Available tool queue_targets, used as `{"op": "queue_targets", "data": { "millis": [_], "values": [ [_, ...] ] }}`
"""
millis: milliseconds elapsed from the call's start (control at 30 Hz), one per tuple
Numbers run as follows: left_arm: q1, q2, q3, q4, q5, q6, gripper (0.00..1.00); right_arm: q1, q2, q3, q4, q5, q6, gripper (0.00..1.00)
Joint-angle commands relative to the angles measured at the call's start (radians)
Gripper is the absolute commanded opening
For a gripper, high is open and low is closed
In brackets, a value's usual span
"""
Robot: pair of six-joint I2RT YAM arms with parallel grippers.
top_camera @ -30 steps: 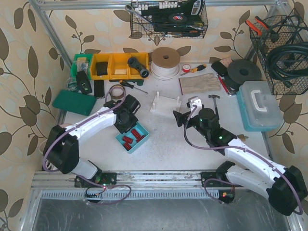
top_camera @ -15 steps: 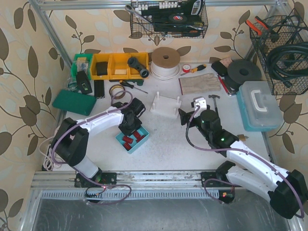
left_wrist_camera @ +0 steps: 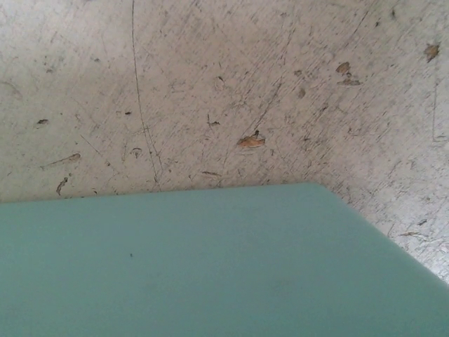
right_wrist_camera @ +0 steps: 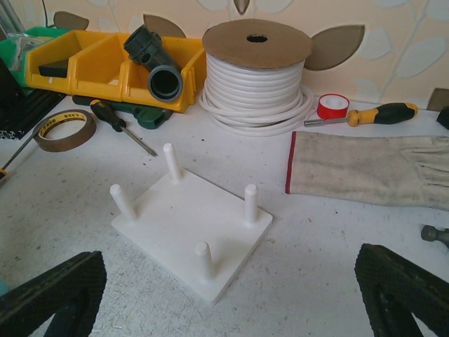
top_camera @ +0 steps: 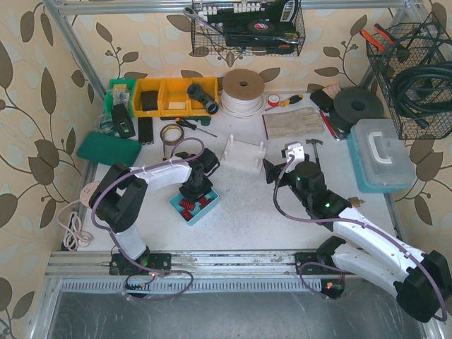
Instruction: Install the large spring
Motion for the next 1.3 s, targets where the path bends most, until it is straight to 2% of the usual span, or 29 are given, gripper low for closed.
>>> {"op": "queue_targets", "data": {
  "millis": [0,67,433,667,867,1100,1267],
  "values": [
    [-0.008,0.042,-0.005,0.028,0.030,0.008,0.42,0.003,-0.019,-0.012,-0.006,0.025,0.004,0.95],
    [-0.010,0.052,-0.014,0.044,0.030,0.006,0.42,0.004,-0.022,-0.013,-0.008,0.026,0.003,0.95],
    [-0.011,-0.026,-0.007,0.022,-0.048,0.026,0.24,0.003,-0.017,-0.009,-0.011,0.031,0.005,0.95],
    [-0.022,-0.139,0.021,-0.042,-0.139,0.045,0.16,0.003,-0.006,0.005,-0.038,0.058,0.009,0.95],
    [-0.041,-0.252,0.034,-0.084,-0.201,0.049,0.13,0.003,-0.003,0.008,-0.043,0.071,0.009,0.95],
    [-0.069,-0.381,0.080,-0.061,-0.316,0.199,0.11,0.003,0.000,0.012,-0.049,0.083,0.013,0.95],
    [-0.083,-0.445,0.060,0.067,-0.391,0.427,0.08,0.003,0.006,0.015,-0.053,0.085,0.018,0.95]
  ]
}}
